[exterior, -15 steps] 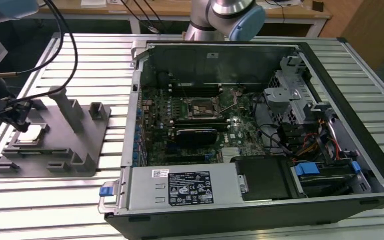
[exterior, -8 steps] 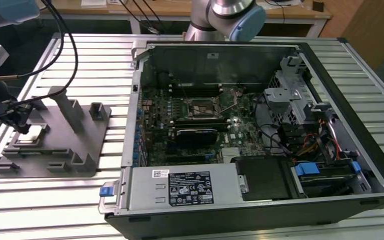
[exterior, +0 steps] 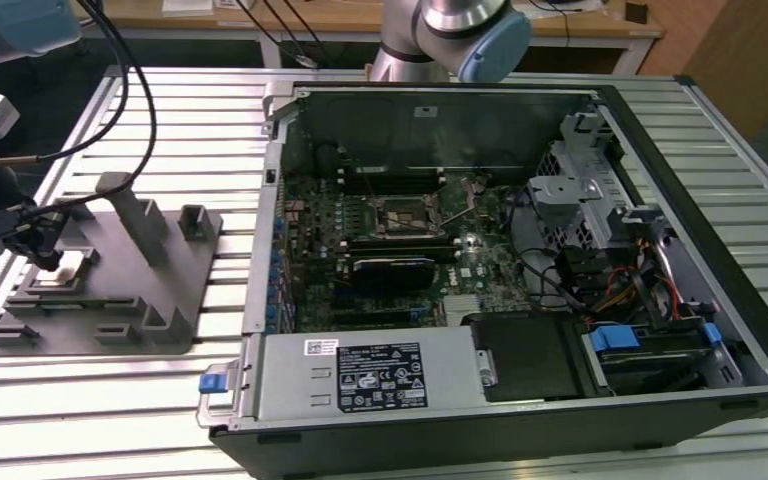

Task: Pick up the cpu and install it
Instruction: 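Pick up the cpu and move it towards the insertion slot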

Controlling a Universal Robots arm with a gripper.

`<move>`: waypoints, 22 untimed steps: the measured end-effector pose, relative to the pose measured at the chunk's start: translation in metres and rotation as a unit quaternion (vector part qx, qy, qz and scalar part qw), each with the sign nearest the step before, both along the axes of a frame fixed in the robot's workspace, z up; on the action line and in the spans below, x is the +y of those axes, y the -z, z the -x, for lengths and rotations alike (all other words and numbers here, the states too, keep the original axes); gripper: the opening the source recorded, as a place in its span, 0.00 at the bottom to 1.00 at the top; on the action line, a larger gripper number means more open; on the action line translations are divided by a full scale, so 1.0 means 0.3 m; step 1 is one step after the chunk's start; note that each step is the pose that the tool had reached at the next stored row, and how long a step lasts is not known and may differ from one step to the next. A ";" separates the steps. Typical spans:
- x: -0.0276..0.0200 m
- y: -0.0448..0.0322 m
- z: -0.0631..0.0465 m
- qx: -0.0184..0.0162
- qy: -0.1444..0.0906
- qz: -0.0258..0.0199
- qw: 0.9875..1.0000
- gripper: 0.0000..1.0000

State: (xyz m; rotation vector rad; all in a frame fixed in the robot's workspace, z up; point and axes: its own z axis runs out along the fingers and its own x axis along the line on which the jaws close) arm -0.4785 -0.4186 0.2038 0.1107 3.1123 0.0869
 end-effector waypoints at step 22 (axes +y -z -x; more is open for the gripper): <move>0.000 0.017 0.006 0.000 -0.007 -0.001 1.000 0.17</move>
